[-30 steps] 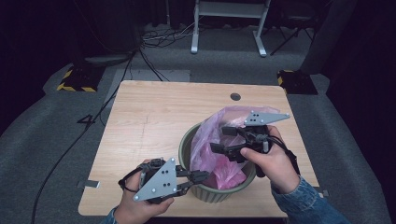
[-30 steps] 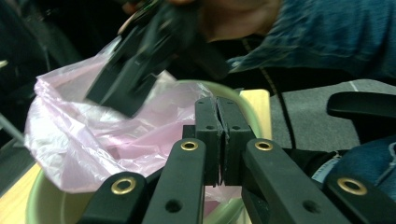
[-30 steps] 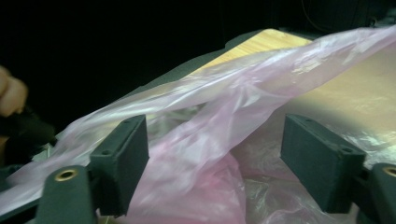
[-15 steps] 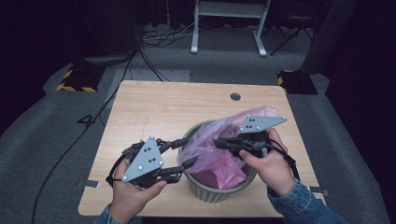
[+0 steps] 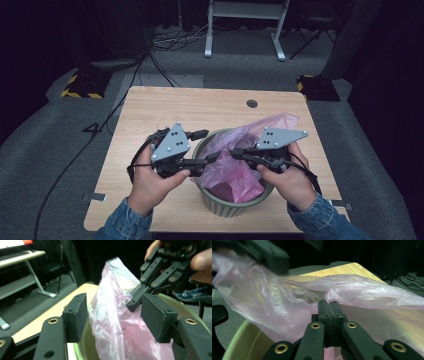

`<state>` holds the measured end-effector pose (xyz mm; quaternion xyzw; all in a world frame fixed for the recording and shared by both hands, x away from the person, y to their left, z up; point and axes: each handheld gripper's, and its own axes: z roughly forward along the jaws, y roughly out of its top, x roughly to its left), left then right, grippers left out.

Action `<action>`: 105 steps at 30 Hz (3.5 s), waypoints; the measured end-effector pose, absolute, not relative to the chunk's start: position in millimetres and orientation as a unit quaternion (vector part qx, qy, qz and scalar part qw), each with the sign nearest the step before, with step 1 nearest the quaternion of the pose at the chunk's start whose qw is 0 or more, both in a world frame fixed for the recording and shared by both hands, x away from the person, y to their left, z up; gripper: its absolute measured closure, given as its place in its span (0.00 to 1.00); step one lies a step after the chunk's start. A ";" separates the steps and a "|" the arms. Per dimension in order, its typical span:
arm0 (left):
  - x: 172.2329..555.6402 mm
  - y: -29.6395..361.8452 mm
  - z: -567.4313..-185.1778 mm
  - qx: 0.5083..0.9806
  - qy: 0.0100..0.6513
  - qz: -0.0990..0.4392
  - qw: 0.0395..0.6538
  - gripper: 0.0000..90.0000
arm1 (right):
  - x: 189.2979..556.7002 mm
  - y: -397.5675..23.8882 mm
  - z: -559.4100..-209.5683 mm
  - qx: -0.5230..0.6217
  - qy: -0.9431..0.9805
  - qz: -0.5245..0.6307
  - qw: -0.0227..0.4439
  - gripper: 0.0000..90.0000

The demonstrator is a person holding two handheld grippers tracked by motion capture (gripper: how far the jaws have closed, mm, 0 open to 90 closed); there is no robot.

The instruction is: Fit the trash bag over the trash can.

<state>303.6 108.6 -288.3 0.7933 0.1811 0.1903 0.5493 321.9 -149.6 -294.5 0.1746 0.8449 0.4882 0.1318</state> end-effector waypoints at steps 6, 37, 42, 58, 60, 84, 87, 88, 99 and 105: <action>311.9 97.2 -299.6 0.806 0.179 0.165 0.540 0.42 | 318.6 -147.6 -292.2 0.146 0.841 0.504 0.136 1.00; 312.4 185.3 -331.5 0.785 0.290 0.204 0.508 1.00 | 311.1 -241.7 -314.7 0.207 0.830 0.496 0.148 1.00; 304.3 194.3 -335.4 0.785 0.293 0.207 0.505 1.00 | 301.9 -259.8 -317.9 0.214 0.830 0.491 0.156 1.00; 258.4 193.4 -345.3 0.800 0.254 0.160 0.520 1.00 | 254.2 -287.4 -340.9 0.213 0.842 0.486 0.102 1.00; 255.8 192.3 -350.4 0.806 0.252 0.153 0.513 1.00 | 252.9 -284.9 -346.5 0.209 0.849 0.477 0.090 1.00; 229.9 187.5 -368.8 0.829 0.219 0.124 0.499 1.00 | 231.9 -290.1 -359.8 0.213 0.877 0.429 0.049 1.00; 231.4 189.8 -371.5 0.824 0.222 0.113 0.510 1.00 | 233.5 -291.8 -364.9 0.221 0.877 0.423 0.051 1.00; 233.6 190.1 -371.6 0.821 0.226 0.120 0.511 1.00 | 235.9 -291.6 -366.7 0.227 0.873 0.428 0.056 1.00; 222.9 181.1 -362.0 0.808 0.199 0.185 0.522 0.56 | 222.4 -294.3 -346.6 0.204 0.826 0.493 0.181 0.46; 222.4 161.5 -344.6 0.806 0.154 0.192 0.539 0.46 | 217.3 -276.5 -329.4 0.168 0.815 0.516 0.204 0.60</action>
